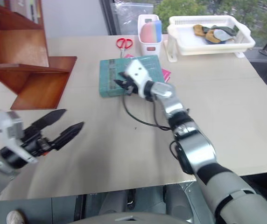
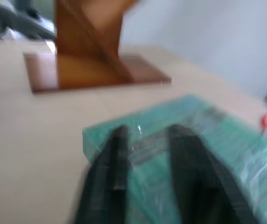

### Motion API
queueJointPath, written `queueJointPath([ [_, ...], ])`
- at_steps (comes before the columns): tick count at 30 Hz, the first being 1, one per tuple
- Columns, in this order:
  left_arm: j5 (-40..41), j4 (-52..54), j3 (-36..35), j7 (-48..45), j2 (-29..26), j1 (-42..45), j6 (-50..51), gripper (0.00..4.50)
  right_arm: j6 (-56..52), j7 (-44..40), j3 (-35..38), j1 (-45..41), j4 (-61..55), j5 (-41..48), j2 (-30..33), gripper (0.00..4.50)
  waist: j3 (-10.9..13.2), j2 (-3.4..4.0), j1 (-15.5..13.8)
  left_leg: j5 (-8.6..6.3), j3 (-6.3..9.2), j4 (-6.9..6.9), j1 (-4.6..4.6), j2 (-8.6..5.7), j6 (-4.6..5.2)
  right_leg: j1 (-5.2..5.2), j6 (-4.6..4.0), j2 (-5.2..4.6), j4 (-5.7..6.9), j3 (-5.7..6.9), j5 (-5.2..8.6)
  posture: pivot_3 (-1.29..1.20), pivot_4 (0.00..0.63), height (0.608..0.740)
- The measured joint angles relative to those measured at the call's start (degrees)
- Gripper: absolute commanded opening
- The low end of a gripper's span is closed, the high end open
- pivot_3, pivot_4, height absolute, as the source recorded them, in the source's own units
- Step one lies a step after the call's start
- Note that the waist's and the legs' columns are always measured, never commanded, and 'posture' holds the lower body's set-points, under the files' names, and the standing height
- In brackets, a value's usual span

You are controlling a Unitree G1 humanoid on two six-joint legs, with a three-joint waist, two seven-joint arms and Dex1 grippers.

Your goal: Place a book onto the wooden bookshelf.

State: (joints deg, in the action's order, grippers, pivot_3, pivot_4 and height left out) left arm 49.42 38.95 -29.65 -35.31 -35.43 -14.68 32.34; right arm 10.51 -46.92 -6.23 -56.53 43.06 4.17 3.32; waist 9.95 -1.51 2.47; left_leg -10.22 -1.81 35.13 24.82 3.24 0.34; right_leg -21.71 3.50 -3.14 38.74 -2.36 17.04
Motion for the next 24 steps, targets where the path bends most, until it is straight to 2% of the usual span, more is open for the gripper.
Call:
queueJointPath([
  [1, 0.0, -0.5, 1.3, 0.6, 0.6, 1.0, 0.1, 4.50, -2.0, -0.9, 0.0, 2.4, -4.6, 0.8, 1.3, 3.11, 0.0, 0.01, -0.2, 0.00, 0.01, 0.00, 0.01, 0.00, 0.00, 0.00, 0.00, 0.00, 0.01, 0.00, 0.00, 0.00, 0.150, 0.740],
  [3, -0.2, -2.8, 4.7, 3.4, 2.2, 5.3, 0.9, 4.50, -11.0, -3.3, -0.7, 11.1, -22.0, 3.2, 6.6, 4.08, 0.0, 0.02, -0.5, 0.01, -0.02, 0.02, 0.00, 0.00, 0.01, 0.00, 0.01, 0.04, 0.02, -0.03, 0.00, 0.00, 0.150, 0.740],
  [4, -0.1, -3.3, 5.4, 4.0, 2.5, 6.0, 1.2, 4.50, -13.1, -3.9, -0.9, 12.8, -25.7, 3.6, 8.0, 4.39, 0.0, 0.03, -0.5, 0.01, -0.02, 0.03, 0.00, -0.01, 0.01, 0.00, 0.02, 0.04, 0.04, -0.02, 0.00, 0.00, 0.150, 0.740],
  [6, 0.9, -4.7, 7.4, 6.5, 4.8, 8.5, 2.7, 4.50, -18.0, -5.4, -1.4, 18.0, -35.9, 4.5, 13.0, 4.39, 0.0, 0.06, -0.4, 0.01, -0.06, 0.04, -0.02, -0.06, 0.02, 0.01, 0.03, 0.07, 0.02, -0.07, 0.00, 0.00, 0.150, 0.740],
  [8, 5.1, -7.5, 8.9, 12.1, 10.6, 12.4, 5.1, 4.50, -22.4, -6.8, -1.1, 25.5, -47.3, 5.0, 20.6, 4.39, 0.0, 0.03, -0.8, 0.00, -0.05, 0.10, 0.00, -0.06, 0.03, 0.04, 0.04, 0.08, 0.00, -0.05, 0.01, 0.00, 0.150, 0.740],
  [12, 10.7, -12.3, 10.8, 20.8, 17.2, 17.3, 8.9, 4.50, -28.3, -7.2, 1.3, 33.4, -58.3, 6.5, 28.6, 4.47, 0.0, -0.02, -0.5, 0.01, -0.08, 0.25, -0.03, -0.09, 0.03, 0.05, 0.07, 0.27, 0.07, -0.16, 0.00, 0.00, 0.150, 0.740],
  [13, 13.1, -14.4, 11.2, 24.6, 20.7, 19.8, 9.9, 4.50, -29.8, -7.1, 3.1, 35.7, -61.8, 7.4, 30.5, 4.47, 0.0, -0.01, -0.6, 0.01, -0.06, 0.31, -0.06, -0.09, 0.03, 0.09, 0.08, 0.30, 0.10, -0.16, 0.00, 0.00, 0.150, 0.740],
  [18, 20.6, -26.4, 11.6, 34.7, 31.3, 28.7, 11.1, 4.50, -34.5, -5.0, 8.4, 43.6, -71.8, 10.1, 34.8, 4.47, 0.0, -0.10, -1.6, 0.01, -0.17, 0.51, 0.04, -0.12, 0.03, 0.14, 0.09, 0.38, 0.10, -0.11, 0.00, 0.00, 0.150, 0.740],
  [24, 24.3, -36.2, 9.9, 40.6, 40.8, 36.4, 7.3, 4.50, -39.0, -1.4, 9.9, 45.6, -76.5, 11.8, 36.2, 4.47, 0.0, -0.13, -1.8, 0.01, -0.12, 0.59, 0.10, -0.16, 0.03, 0.15, 0.11, 0.41, 0.07, -0.10, -0.01, 0.00, 0.150, 0.740],
])
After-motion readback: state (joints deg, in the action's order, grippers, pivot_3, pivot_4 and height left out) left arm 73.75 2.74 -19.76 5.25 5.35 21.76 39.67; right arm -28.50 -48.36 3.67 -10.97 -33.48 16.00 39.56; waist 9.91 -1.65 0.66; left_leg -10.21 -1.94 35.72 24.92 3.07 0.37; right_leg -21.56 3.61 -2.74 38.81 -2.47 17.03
